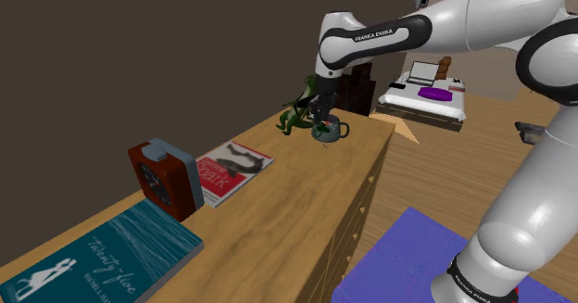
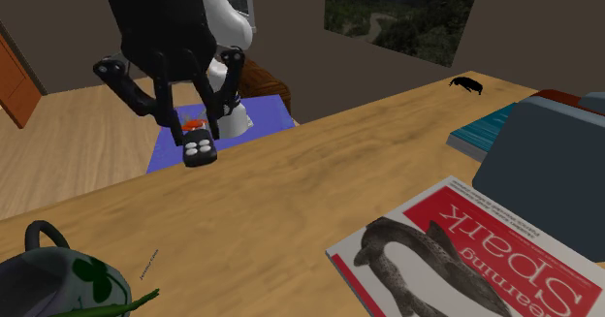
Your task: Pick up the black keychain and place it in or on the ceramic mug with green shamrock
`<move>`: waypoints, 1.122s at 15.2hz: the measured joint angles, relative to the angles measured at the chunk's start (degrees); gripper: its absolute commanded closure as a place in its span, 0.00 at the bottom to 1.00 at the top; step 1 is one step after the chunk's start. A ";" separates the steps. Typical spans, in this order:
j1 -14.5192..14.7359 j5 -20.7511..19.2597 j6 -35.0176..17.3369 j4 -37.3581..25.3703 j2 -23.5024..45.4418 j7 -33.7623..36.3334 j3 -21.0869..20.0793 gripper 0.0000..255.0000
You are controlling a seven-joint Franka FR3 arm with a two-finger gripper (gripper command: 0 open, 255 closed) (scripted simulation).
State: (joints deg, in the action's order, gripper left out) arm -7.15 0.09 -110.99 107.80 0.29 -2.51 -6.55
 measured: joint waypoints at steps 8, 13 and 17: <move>-4.48 -0.09 3.60 -14.73 11.14 -8.39 3.88 1.00; -7.54 0.41 7.24 -26.40 19.26 -13.32 5.65 1.00; -7.90 0.45 5.87 -26.67 20.94 -13.90 5.82 1.00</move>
State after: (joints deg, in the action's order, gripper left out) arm -15.05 0.54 -105.11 81.13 21.23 -16.41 -0.73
